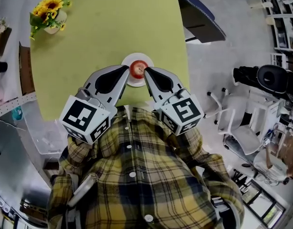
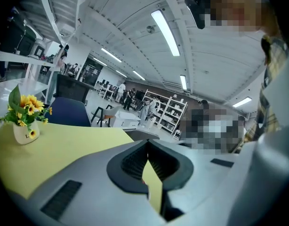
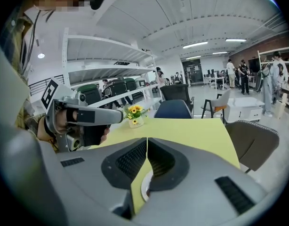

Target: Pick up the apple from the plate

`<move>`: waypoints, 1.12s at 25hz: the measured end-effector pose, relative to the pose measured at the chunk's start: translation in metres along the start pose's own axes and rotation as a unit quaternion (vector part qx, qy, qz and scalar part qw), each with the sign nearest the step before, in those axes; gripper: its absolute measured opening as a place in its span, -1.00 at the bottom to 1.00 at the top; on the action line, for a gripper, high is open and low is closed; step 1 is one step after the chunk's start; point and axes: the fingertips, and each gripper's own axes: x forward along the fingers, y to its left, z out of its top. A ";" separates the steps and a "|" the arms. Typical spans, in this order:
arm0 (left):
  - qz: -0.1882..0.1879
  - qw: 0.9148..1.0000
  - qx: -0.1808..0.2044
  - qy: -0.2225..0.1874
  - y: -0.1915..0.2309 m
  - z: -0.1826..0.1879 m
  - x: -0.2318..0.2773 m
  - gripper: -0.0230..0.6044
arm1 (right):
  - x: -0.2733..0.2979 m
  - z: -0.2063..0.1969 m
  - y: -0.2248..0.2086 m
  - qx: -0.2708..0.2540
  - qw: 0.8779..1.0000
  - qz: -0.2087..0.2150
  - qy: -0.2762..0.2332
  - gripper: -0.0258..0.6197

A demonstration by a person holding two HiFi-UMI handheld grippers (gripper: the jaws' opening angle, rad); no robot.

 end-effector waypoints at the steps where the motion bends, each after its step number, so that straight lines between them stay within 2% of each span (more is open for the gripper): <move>1: 0.004 1.000 -0.001 0.000 0.001 0.000 0.000 -0.90 | 0.001 0.001 0.000 0.003 1.000 0.004 -0.001 -0.93; 9: 0.008 1.000 0.000 -0.003 0.002 0.002 0.001 -0.90 | 0.006 0.002 0.001 0.006 0.999 0.031 0.007 -0.90; 11: 0.007 1.000 0.003 -0.003 0.003 0.003 0.002 -0.90 | 0.007 0.003 0.003 0.012 0.999 0.042 0.009 -0.68; 20: 0.015 1.000 0.016 -0.005 0.004 0.011 0.001 -0.90 | 0.007 0.004 0.011 0.010 0.997 0.071 0.011 -0.32; 28: 0.023 1.000 0.021 -0.002 0.004 0.015 0.002 -0.90 | 0.010 0.008 0.012 0.028 0.995 0.098 0.002 -0.01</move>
